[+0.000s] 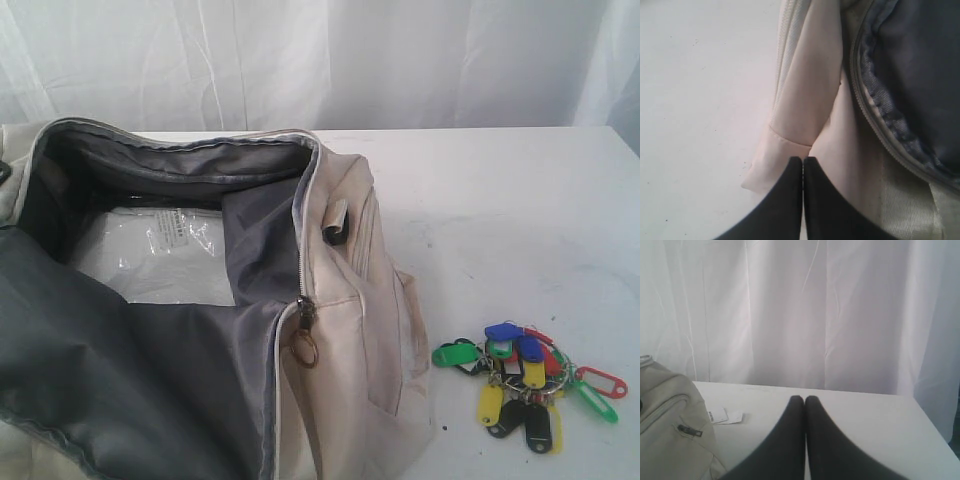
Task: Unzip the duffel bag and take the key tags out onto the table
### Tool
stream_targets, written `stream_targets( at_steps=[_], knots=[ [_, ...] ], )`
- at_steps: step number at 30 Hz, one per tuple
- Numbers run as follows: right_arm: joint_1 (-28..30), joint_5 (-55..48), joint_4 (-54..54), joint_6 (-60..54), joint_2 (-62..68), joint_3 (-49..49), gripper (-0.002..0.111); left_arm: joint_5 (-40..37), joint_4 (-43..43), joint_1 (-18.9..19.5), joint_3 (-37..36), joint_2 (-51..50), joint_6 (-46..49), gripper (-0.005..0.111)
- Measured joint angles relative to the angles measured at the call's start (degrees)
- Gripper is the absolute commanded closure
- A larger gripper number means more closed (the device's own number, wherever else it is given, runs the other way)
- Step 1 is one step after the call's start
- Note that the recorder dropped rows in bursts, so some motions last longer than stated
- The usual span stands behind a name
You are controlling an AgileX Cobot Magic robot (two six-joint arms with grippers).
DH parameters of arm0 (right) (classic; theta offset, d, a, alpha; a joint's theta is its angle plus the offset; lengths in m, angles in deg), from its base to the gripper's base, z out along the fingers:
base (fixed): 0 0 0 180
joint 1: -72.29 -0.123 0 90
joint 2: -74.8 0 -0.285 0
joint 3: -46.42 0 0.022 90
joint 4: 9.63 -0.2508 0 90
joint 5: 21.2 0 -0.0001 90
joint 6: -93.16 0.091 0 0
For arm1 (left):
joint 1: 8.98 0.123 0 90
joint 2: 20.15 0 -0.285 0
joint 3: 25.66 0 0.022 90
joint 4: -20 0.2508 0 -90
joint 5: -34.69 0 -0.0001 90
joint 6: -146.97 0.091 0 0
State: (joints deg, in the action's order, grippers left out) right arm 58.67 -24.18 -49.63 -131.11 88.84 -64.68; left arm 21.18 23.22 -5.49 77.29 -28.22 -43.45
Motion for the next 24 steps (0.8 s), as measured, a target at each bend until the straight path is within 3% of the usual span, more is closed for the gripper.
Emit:
stream_targets(
  at_steps=[3, 7, 24],
  knots=[
    [0.0, -1.1, 17.4, 19.4, 0.0, 0.0, 0.108, 0.0, 0.0, 0.0, 0.0, 0.0, 0.0, 0.099],
    [0.0, -3.9, 30.5, 31.3, -1.3, 0.5, 0.108, 0.0, 0.0, 0.0, 0.0, 0.0, 0.0, 0.099],
    [0.0, -6.6, 35.4, 38.8, -5.9, 8.0, 0.108, 0.0, 0.0, 0.0, 0.0, 0.0, 0.0, 0.099]
  ],
)
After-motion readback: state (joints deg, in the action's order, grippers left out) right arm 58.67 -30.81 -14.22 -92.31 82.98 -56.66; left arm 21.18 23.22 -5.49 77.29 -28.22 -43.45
